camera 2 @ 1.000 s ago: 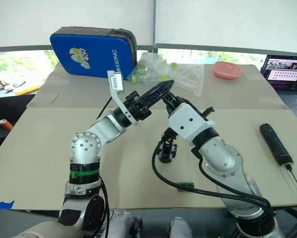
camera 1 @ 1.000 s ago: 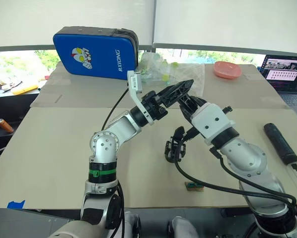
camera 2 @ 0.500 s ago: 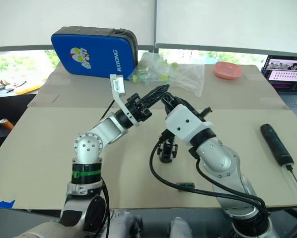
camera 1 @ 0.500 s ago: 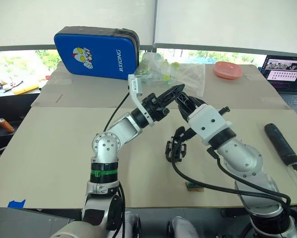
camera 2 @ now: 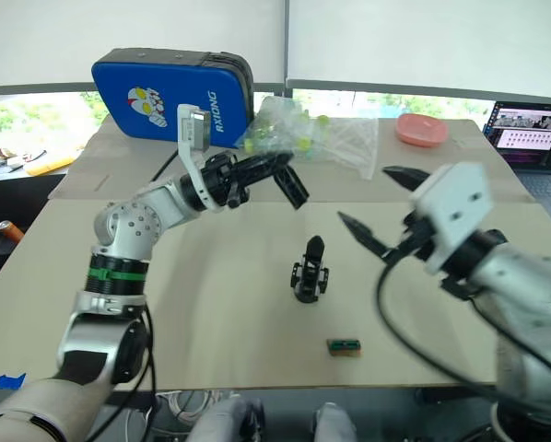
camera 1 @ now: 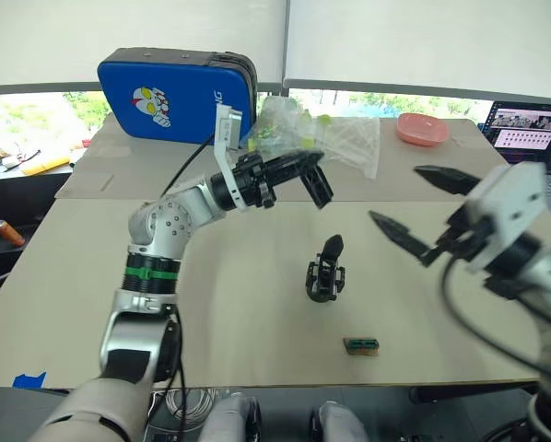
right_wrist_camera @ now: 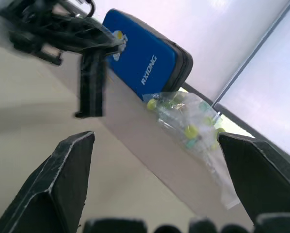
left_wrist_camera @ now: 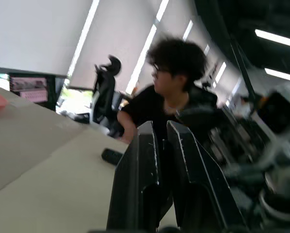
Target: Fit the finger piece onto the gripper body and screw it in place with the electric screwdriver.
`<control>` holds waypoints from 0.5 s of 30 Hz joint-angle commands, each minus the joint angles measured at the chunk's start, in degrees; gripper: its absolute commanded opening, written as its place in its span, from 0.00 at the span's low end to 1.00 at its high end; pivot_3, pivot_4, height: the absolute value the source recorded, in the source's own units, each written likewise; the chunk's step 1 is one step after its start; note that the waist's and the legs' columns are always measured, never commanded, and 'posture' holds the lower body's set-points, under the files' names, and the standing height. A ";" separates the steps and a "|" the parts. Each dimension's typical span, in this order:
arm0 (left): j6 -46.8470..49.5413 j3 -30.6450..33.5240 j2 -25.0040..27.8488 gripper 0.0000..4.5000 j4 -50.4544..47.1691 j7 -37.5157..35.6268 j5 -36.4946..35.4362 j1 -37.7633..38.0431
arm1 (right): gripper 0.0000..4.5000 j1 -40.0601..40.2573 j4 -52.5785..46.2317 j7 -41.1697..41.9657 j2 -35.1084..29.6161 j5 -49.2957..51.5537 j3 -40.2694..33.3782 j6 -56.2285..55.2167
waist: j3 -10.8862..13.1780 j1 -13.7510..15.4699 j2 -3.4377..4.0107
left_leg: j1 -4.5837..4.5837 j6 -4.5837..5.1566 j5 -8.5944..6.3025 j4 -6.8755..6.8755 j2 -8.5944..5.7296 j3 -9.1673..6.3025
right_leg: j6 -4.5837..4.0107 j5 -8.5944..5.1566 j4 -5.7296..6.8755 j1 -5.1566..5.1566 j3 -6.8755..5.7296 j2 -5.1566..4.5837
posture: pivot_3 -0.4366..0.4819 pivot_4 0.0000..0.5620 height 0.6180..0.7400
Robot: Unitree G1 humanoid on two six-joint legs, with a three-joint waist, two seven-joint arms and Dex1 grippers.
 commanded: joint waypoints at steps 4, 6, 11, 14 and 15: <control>-2.81 -6.91 1.21 0.00 2.84 -16.77 5.61 -4.79 | 0.99 -7.85 7.43 -3.00 -6.11 26.48 -2.63 31.66 | 0.00 -0.07 0.00 | -0.02 0.03 -0.14 -0.02 -0.02 -0.10 | -0.07 -0.02 -0.02 0.00 0.00 -0.72 | 0.48 0.27 1.00; -3.33 -8.14 0.46 0.00 3.03 -19.03 6.66 -5.40 | 0.99 -11.53 8.85 -7.48 -3.01 30.80 -0.08 33.86 | 0.00 -0.36 0.00 | -0.09 0.15 -0.12 -0.02 -0.04 -0.09 | -0.08 -0.03 -0.02 -0.10 0.11 -0.78 | 0.48 0.27 1.00; -0.44 -8.95 -1.21 0.00 2.90 -18.92 7.62 -6.48 | 0.99 -16.25 9.94 -18.84 3.99 35.77 5.37 34.13 | 0.00 -0.38 0.00 | -0.50 0.46 0.11 -0.02 -0.08 -0.08 | -0.06 -0.02 0.06 -0.52 0.19 -0.80 | 0.48 0.27 1.00; 0.73 -8.93 -1.51 0.00 1.67 -18.72 7.74 -6.14 | 0.99 -17.10 10.77 -25.31 6.77 41.26 7.59 32.72 | 0.00 -0.31 0.01 | -0.68 0.59 0.19 -0.02 -0.18 -0.06 | 0.01 0.01 0.11 -0.67 0.16 -0.79 | 0.48 0.27 1.00; 0.86 -8.91 -1.56 0.00 1.53 -18.73 7.83 -6.05 | 0.99 -17.12 11.31 -27.38 6.66 43.16 8.32 31.91 | 0.00 -0.26 0.00 | -0.78 0.63 0.21 -0.02 -0.22 -0.06 | 0.05 0.03 0.13 -0.74 0.09 -0.76 | 0.48 0.27 1.00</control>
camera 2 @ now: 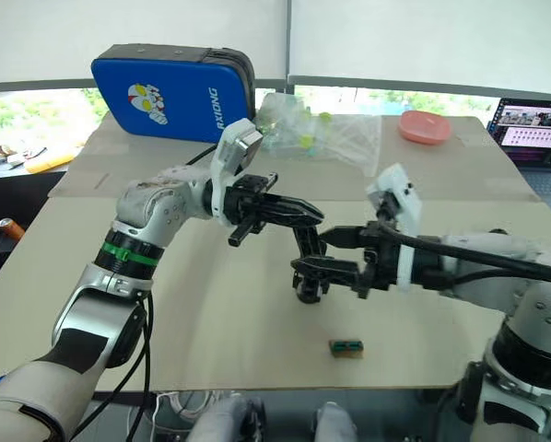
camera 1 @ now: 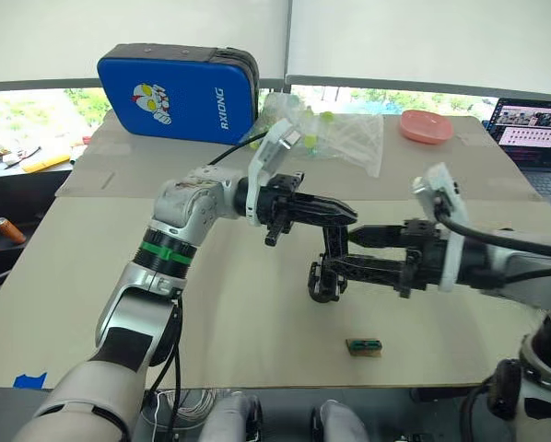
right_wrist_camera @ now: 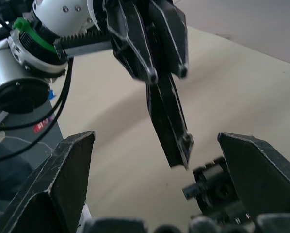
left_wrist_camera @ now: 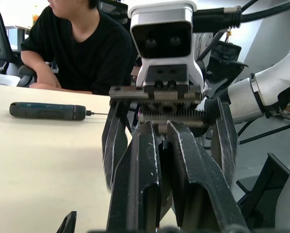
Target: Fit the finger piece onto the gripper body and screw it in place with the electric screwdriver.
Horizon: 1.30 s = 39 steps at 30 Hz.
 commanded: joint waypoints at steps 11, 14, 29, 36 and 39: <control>1.57 0.52 -0.26 0.00 -3.57 -1.18 1.06 0.15 | 0.99 1.42 4.27 -21.63 -10.76 24.99 10.25 -16.08 | 0.00 0.12 0.00 | -0.12 0.33 0.19 0.04 -0.15 0.07 | 0.40 0.23 -0.08 0.01 -0.27 0.06 | 0.48 0.27 1.00; 1.53 0.76 -0.49 0.00 -3.52 -0.95 1.11 0.13 | 0.83 2.41 3.99 -23.12 -13.77 27.97 12.83 -19.32 | 0.00 0.12 0.00 | -0.13 0.35 0.19 0.05 -0.14 0.08 | 0.41 0.23 -0.08 0.00 -0.24 0.07 | 0.48 0.27 1.00; 1.23 -0.05 0.89 0.16 -5.79 -4.22 1.32 1.31 | 0.12 4.90 2.35 -22.27 -19.78 29.37 17.69 -28.28 | 0.00 0.29 -0.01 | -0.22 0.45 0.16 0.21 -0.14 0.07 | 0.47 0.27 -0.09 0.01 -0.25 0.08 | 0.48 0.27 1.00; -3.54 3.97 4.32 0.75 -3.59 -5.91 2.02 2.05 | 0.10 16.75 -1.28 -7.44 -21.39 16.03 6.66 -32.67 | 0.00 0.40 -0.01 | -0.34 0.59 0.07 0.42 -0.13 0.07 | 0.59 0.31 -0.10 0.01 -0.26 0.13 | 0.48 0.27 1.00; -14.09 4.34 6.87 1.00 1.78 -5.48 7.83 2.24 | 0.10 23.52 -2.48 -1.98 -21.79 13.40 1.34 -33.94 | 0.00 0.38 0.00 | -0.34 0.63 0.05 0.47 -0.14 0.08 | 0.64 0.34 -0.12 0.05 -0.24 0.17 | 0.48 0.27 1.00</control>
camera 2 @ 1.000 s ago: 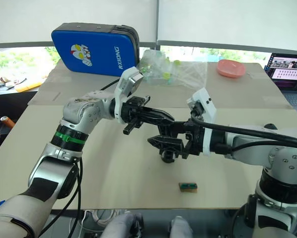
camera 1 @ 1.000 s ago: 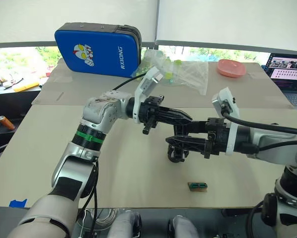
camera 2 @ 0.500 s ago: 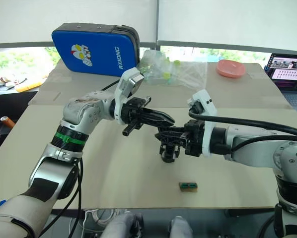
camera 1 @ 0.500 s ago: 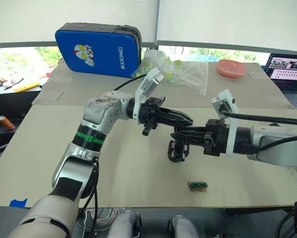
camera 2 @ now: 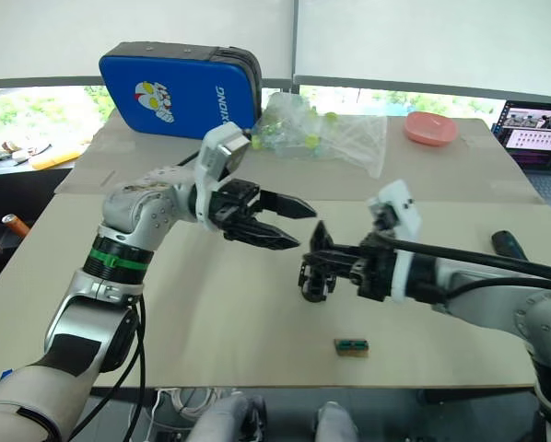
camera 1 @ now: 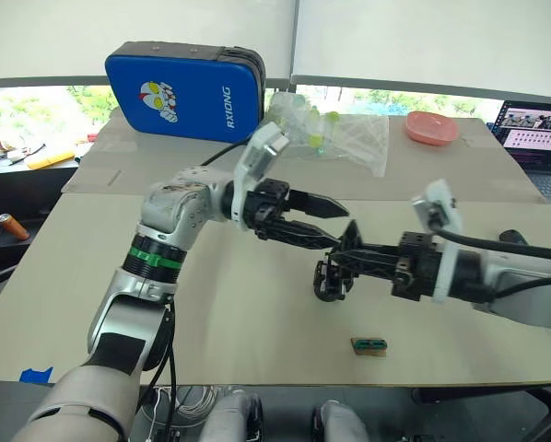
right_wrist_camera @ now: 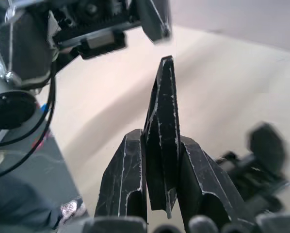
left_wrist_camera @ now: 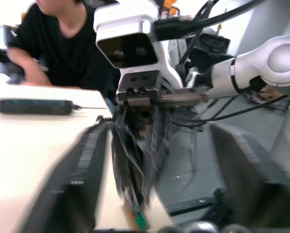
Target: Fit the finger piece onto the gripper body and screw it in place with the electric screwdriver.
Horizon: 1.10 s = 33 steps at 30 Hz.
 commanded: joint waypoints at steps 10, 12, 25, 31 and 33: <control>-42.84 -1.46 4.05 1.00 22.62 -4.15 16.87 6.76 | 0.10 21.57 -7.55 34.37 10.15 -27.01 -13.49 -26.75 | -0.01 0.25 0.01 | -0.05 0.38 -0.27 0.39 0.01 0.03 | 0.17 0.08 -0.07 0.07 0.05 0.01 | 0.48 0.27 1.00; -43.74 -1.14 1.98 1.00 25.58 -2.95 18.17 7.23 | 0.10 23.07 -7.05 38.47 10.66 -33.91 -10.60 -31.43 | 0.00 0.57 0.00 | -0.16 0.45 -0.31 0.55 -0.03 0.06 | 0.31 0.16 -0.05 -0.02 0.10 -0.02 | 0.48 0.27 1.00; -46.48 -5.02 -11.33 1.00 31.22 7.20 27.61 9.80 | 0.10 23.97 -1.24 45.42 14.23 -46.57 -4.39 -43.96 | 0.00 0.66 -0.01 | -0.15 0.71 -0.49 0.81 -0.21 0.06 | 0.54 0.30 -0.16 -0.07 0.09 -0.35 | 0.48 0.27 1.00; -47.18 -6.42 -15.37 1.00 31.33 12.06 30.62 10.68 | 0.10 25.31 -1.34 45.61 14.88 -47.63 -4.07 -45.27 | 0.00 0.72 -0.01 | -0.14 0.69 -0.50 0.81 -0.21 0.05 | 0.54 0.30 -0.15 -0.08 0.08 -0.43 | 0.48 0.27 1.00; -46.51 -6.46 -16.58 1.00 30.69 13.63 30.85 11.27 | 0.10 25.55 -1.39 45.47 15.04 -47.89 -3.97 -45.59 | 0.00 0.73 -0.01 | -0.14 0.69 -0.50 0.81 -0.21 0.05 | 0.54 0.30 -0.14 -0.09 0.08 -0.46 | 0.48 0.27 1.00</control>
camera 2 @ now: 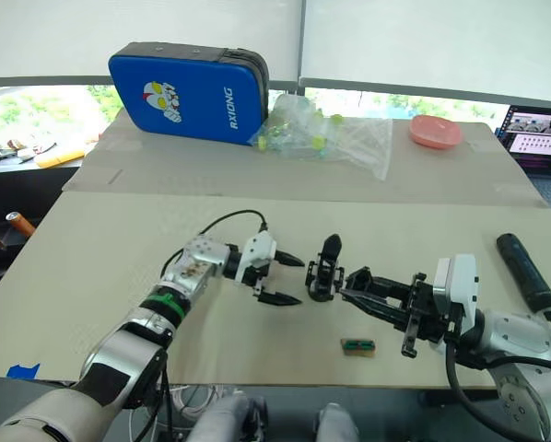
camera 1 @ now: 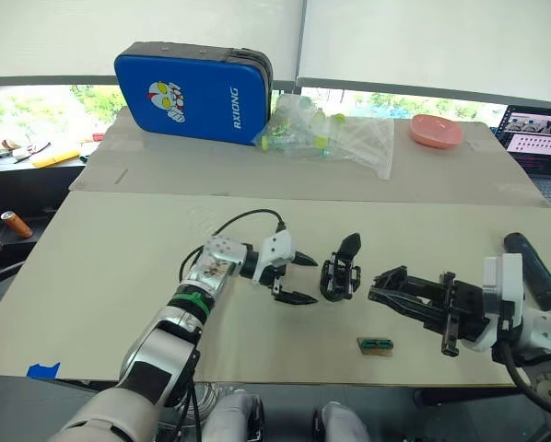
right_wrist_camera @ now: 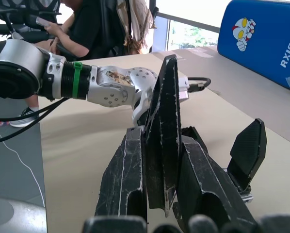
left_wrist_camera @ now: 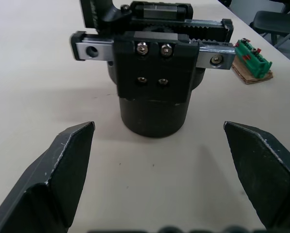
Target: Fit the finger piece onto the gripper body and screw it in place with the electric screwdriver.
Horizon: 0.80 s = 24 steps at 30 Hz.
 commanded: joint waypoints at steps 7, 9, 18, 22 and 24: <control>2.64 -0.05 -4.77 1.00 -1.77 4.42 0.57 0.98 | 0.10 1.47 -1.89 -0.49 1.15 -0.43 -0.55 -2.34 | 0.00 0.08 0.00 | 0.00 0.00 0.00 0.00 -0.01 -0.01 | 0.00 0.00 0.00 0.01 -0.02 -0.03 | 0.48 0.27 1.00; 2.02 -0.28 -4.99 1.00 -1.17 4.54 1.10 0.99 | 0.10 1.91 -2.08 -0.51 1.23 -0.50 -0.62 -2.37 | 0.00 0.06 0.00 | 0.00 0.00 0.00 0.00 -0.01 -0.01 | 0.00 0.00 0.00 0.01 -0.02 -0.02 | 0.48 0.27 1.00; 0.97 -0.11 -5.62 1.00 1.99 5.44 2.35 -0.15 | 0.10 2.58 -2.50 -0.87 1.26 -0.99 -0.58 -2.34 | 0.00 0.12 0.00 | 0.01 0.00 -0.01 0.00 -0.01 -0.01 | 0.00 0.00 -0.01 0.02 -0.06 -0.04 | 0.48 0.27 1.00; 0.38 -0.22 -6.21 0.74 3.07 6.01 2.72 -0.33 | 0.10 2.43 -2.54 -1.00 0.95 -0.85 -0.75 -2.07 | 0.00 0.17 0.00 | 0.02 -0.03 -0.02 0.00 -0.03 -0.02 | 0.00 0.01 0.00 0.02 -0.10 -0.24 | 0.48 0.27 1.00; 0.41 -0.31 -6.44 0.57 3.31 5.81 2.72 -0.24 | 0.10 2.50 -2.62 -1.08 0.88 -0.80 -0.76 -1.99 | 0.00 0.23 0.00 | 0.02 -0.02 -0.02 0.00 -0.04 -0.02 | 0.00 0.01 0.00 0.02 -0.11 -0.25 | 0.48 0.27 1.00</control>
